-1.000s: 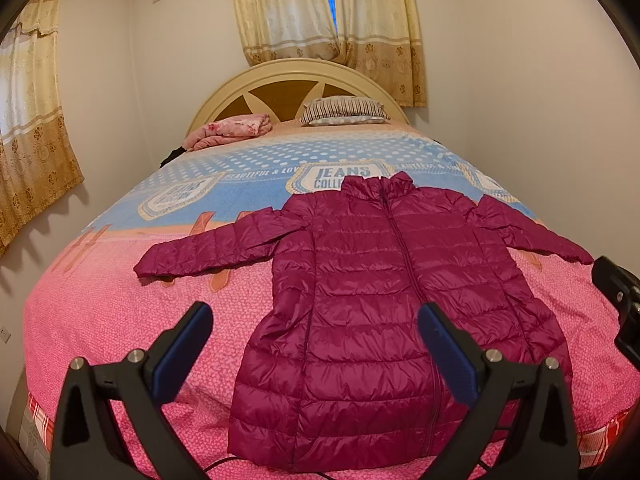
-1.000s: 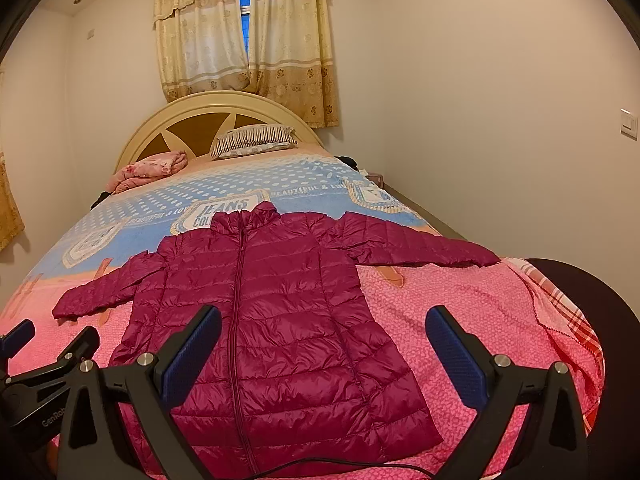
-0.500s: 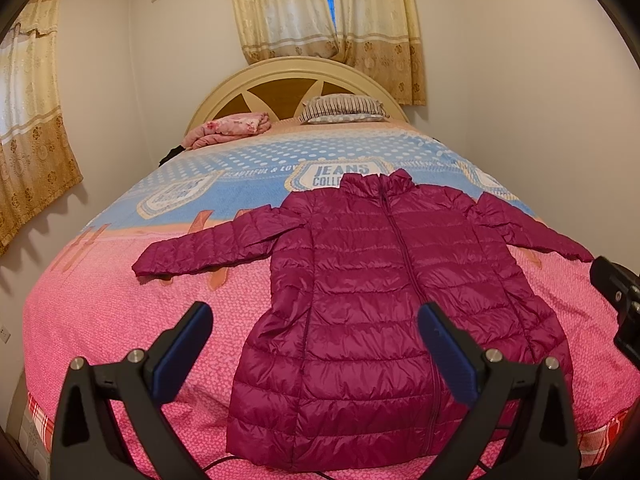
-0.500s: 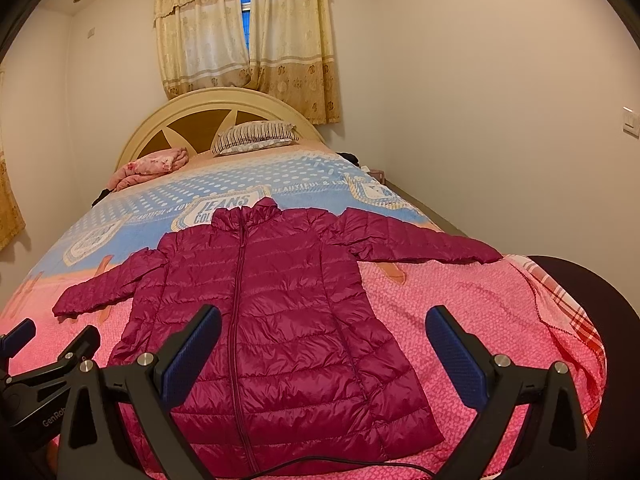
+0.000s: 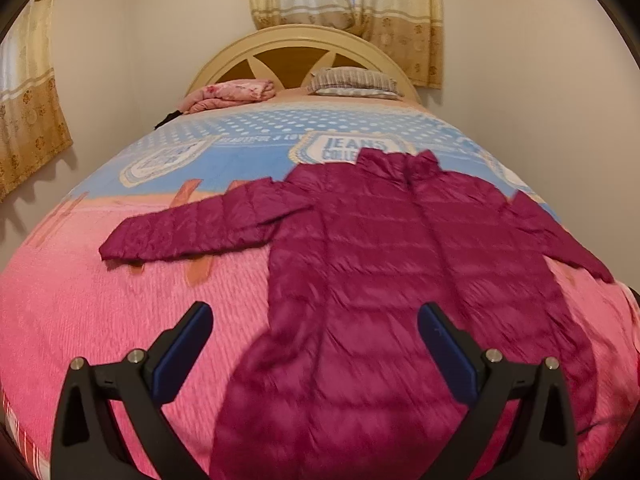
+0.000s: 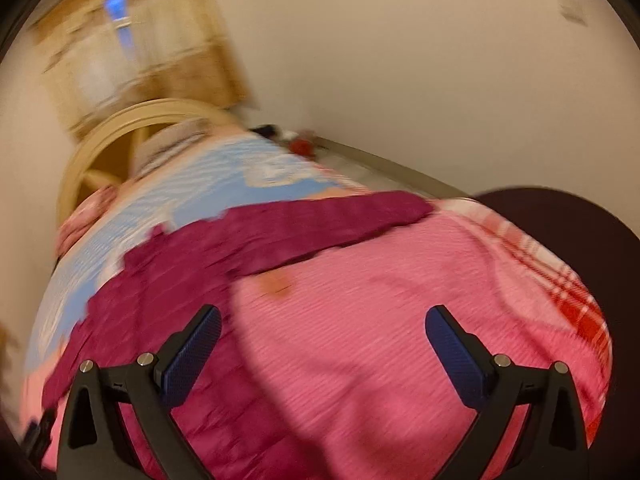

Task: Fold large clothes
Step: 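Grasp the jacket sleeve with the right tool and fold it across the body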

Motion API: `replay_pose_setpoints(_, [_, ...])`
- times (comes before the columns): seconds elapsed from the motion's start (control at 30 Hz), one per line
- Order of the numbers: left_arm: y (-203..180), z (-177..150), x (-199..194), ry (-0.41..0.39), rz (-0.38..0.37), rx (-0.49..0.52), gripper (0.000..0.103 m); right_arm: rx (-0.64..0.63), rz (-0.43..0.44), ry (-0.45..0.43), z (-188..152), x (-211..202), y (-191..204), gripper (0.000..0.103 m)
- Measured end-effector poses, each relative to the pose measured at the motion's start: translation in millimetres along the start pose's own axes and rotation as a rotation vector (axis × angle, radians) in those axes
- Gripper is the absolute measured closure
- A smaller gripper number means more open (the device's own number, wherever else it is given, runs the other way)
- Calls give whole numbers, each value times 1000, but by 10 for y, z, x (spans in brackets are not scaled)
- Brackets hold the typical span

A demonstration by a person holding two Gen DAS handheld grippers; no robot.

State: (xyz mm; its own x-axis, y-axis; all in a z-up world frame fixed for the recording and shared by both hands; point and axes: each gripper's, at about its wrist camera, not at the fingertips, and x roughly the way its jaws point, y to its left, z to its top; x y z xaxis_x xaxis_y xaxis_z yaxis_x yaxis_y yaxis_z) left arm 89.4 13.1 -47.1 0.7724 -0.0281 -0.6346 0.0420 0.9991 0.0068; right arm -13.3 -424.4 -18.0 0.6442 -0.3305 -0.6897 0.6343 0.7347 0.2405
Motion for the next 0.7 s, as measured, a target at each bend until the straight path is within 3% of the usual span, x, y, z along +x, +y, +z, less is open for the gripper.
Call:
replay_pose_setpoints(0.2, [217, 277, 591, 54, -7, -36, 0, 287, 83, 104, 758, 838, -872, 2])
replay_pose_setpoints(0.27, [306, 350, 827, 58, 14, -72, 0, 329, 74, 112, 897, 1017, -981, 7])
replay_pose_setpoints(0.37, [322, 398, 1098, 44, 69, -62, 0, 319, 57, 154, 1099, 1410, -1028, 13])
replay_pose_setpoints(0.5, [304, 353, 1327, 33, 133, -52, 0, 361, -34, 224, 1198, 1919, -1101, 13])
replay_pose_setpoints(0.7, [355, 196, 1604, 85, 132, -65, 0, 311, -129, 293, 1284, 2496, -1079, 13])
